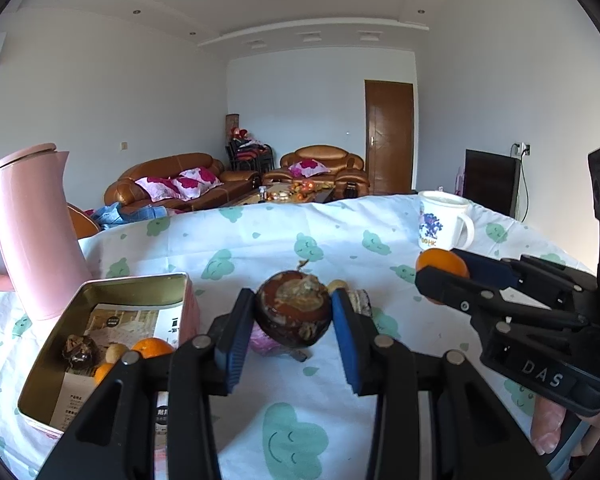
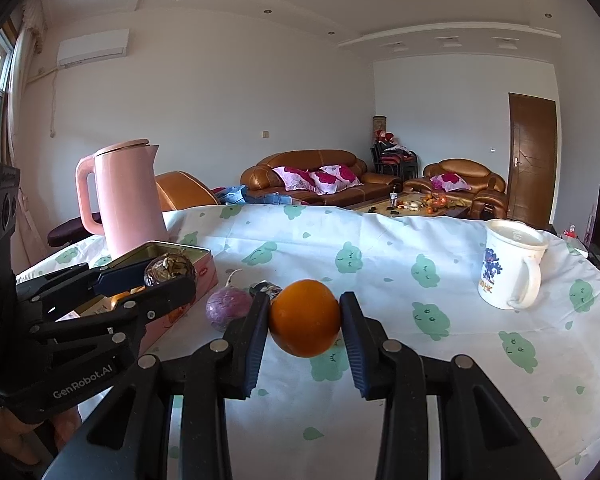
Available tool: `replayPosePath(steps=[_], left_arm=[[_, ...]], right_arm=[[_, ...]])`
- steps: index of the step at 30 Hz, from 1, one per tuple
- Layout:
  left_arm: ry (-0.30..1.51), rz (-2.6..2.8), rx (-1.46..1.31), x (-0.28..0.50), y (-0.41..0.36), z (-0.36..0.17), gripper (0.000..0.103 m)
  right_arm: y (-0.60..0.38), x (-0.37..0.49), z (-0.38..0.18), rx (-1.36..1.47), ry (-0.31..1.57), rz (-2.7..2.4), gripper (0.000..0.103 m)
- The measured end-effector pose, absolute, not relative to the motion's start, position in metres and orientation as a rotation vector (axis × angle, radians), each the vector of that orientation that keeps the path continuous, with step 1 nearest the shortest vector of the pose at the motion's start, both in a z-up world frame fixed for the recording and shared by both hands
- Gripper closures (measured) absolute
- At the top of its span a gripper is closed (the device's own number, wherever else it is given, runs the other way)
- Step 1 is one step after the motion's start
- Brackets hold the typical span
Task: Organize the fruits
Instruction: 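Carry both held fruits over the inside of the tin box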
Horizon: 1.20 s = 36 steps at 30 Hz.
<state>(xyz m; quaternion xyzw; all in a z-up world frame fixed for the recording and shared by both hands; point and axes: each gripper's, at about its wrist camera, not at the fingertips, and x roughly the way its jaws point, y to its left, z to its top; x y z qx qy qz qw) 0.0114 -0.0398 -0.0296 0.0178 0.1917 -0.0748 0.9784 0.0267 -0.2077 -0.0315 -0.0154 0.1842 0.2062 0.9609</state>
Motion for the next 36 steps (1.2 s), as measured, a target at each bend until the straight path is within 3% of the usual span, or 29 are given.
replayPosePath(steps=[36], left_arm=[[0.444,0.022,-0.011,0.013,0.038,-0.031,0.063]], right_arm=[[-0.12,0.032,-0.014,-0.104,0.404,0.602,0.065]])
